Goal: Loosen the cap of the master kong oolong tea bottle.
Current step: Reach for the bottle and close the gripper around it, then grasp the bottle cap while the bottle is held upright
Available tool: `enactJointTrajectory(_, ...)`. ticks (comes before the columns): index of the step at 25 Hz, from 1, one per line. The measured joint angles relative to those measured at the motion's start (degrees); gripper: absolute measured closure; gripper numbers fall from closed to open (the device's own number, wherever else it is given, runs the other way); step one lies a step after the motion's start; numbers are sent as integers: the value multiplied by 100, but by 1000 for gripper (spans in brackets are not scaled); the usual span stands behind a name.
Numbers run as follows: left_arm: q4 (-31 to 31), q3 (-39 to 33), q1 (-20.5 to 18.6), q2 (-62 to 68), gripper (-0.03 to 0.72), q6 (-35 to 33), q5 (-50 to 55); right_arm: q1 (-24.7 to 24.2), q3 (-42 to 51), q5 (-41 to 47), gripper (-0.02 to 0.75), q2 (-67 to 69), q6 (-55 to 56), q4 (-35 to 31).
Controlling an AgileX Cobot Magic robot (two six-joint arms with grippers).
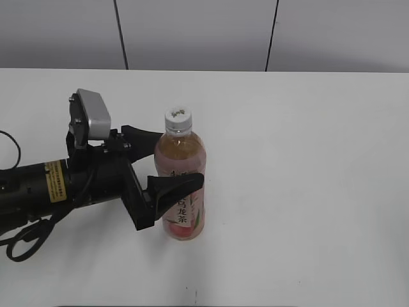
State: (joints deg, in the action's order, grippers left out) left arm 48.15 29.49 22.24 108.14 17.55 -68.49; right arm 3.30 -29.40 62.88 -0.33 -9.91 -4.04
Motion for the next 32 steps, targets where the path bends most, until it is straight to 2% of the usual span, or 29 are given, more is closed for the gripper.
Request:
enactJointTrajectory(7,22,5,0,0,127,2,-6,0,0,0,255,0,0,0)
enactJointTrajectory(11,33,5,6,0,226,13,-23,0,0,0,255,0,0,0)
enactJointTrajectory(32,47,5,6,0,228,18,-23,0,0,0,255,0,0,0)
